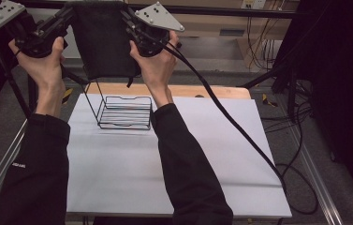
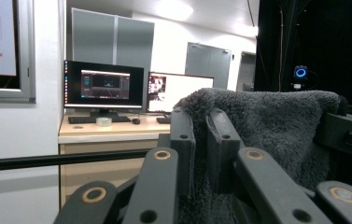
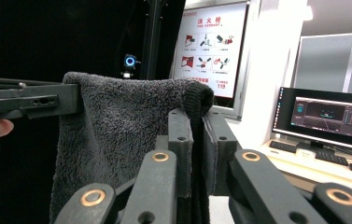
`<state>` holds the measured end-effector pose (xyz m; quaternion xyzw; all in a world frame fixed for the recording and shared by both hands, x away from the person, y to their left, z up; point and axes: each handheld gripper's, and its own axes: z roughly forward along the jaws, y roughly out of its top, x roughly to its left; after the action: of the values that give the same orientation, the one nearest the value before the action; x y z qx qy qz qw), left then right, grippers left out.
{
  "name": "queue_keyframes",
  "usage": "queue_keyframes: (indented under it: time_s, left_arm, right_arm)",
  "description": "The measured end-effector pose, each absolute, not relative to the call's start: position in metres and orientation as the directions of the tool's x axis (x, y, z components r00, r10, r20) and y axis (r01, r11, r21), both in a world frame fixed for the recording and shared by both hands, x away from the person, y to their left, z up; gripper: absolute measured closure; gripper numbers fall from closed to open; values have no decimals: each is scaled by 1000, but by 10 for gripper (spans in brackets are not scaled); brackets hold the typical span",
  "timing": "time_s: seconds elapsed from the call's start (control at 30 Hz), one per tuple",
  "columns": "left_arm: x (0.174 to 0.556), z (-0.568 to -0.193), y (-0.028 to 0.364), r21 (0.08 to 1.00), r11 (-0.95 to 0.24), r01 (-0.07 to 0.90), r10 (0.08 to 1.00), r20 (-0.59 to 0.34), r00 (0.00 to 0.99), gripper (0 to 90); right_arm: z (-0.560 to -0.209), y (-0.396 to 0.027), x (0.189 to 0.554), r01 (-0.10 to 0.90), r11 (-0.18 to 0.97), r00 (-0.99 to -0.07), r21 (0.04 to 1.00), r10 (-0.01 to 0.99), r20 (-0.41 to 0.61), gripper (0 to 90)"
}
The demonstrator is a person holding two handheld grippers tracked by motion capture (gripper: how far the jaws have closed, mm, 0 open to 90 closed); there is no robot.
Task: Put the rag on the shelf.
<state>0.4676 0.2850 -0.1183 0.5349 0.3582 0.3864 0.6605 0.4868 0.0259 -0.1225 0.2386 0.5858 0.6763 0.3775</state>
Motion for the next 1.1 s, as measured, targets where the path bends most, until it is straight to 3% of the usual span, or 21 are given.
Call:
queue_keyframes:
  time_s: [0.53,1.1]
  left_arm:
    - [503,-133,296,991,102,-88,904,-55,423,821]
    - [503,-162,298,993,84,-81,892,-39,450,821]
  right_arm:
    - [-134,37,516,-213,21,-600,977,786,-148,836]
    - [-152,31,514,-168,56,-626,984,765,-151,835]
